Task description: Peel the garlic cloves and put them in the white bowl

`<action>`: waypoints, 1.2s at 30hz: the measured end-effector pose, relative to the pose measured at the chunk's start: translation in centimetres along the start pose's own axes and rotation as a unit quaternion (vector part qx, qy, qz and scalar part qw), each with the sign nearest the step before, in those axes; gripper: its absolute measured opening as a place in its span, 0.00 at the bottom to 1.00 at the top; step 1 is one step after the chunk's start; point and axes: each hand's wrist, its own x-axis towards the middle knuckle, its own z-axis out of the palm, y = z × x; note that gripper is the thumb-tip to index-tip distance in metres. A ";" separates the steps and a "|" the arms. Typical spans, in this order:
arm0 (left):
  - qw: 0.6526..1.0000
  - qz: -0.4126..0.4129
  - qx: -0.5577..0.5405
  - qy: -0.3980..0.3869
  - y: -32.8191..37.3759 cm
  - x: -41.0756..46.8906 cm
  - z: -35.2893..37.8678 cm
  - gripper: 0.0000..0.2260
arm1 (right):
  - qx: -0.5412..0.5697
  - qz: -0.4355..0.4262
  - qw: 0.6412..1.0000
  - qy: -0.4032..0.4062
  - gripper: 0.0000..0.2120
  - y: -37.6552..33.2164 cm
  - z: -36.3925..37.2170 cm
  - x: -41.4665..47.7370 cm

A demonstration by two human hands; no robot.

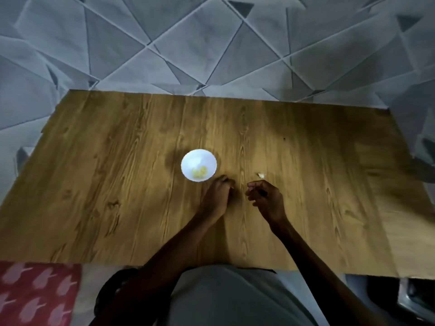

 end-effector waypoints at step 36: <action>0.995 -0.013 -0.084 0.062 0.3 3.0 -6.2 0.06 | -0.374 -0.042 0.926 0.038 0.06 5.4 -1.8 5.5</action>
